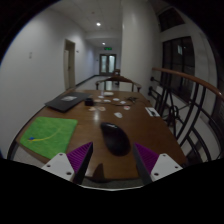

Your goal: Arrange mouse

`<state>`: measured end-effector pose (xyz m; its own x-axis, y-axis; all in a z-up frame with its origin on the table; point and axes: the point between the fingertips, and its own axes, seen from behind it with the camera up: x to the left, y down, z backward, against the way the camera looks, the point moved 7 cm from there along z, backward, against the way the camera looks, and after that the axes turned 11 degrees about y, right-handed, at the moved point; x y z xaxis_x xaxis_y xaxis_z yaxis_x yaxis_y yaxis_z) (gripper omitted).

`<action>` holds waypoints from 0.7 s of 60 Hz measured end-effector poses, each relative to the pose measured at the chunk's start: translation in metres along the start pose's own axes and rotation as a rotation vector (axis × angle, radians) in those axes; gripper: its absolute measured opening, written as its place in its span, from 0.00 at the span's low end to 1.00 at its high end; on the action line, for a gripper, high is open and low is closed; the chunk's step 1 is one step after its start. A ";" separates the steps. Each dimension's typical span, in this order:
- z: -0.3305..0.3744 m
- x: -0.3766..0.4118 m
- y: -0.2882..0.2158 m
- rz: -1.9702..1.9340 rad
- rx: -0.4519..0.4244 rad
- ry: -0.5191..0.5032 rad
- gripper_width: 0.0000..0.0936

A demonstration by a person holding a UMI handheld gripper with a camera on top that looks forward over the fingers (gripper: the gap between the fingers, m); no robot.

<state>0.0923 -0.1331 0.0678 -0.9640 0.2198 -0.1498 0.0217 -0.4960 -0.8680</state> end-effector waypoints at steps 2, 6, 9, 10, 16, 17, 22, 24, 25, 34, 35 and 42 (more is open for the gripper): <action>-0.020 -0.009 0.001 0.002 0.018 0.015 0.87; -0.050 -0.014 0.005 0.004 0.050 0.001 0.87; -0.051 -0.011 0.005 0.013 0.067 -0.013 0.86; -0.055 -0.011 0.006 0.016 0.071 -0.012 0.86; -0.091 -0.010 -0.001 -0.004 0.079 -0.031 0.86; -0.083 -0.006 -0.002 -0.011 0.084 -0.030 0.86; -0.102 -0.009 -0.012 -0.014 0.080 -0.015 0.80; -0.111 -0.010 -0.018 -0.007 0.076 0.000 0.74; -0.115 -0.011 -0.020 -0.005 0.075 0.008 0.73; -0.137 -0.022 -0.031 -0.001 0.088 0.065 0.53; -0.137 -0.022 -0.031 -0.002 0.087 0.065 0.51; -0.139 -0.024 -0.033 -0.011 0.069 0.043 0.38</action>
<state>0.1513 -0.0058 0.0340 -0.9518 0.2607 -0.1614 -0.0089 -0.5497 -0.8353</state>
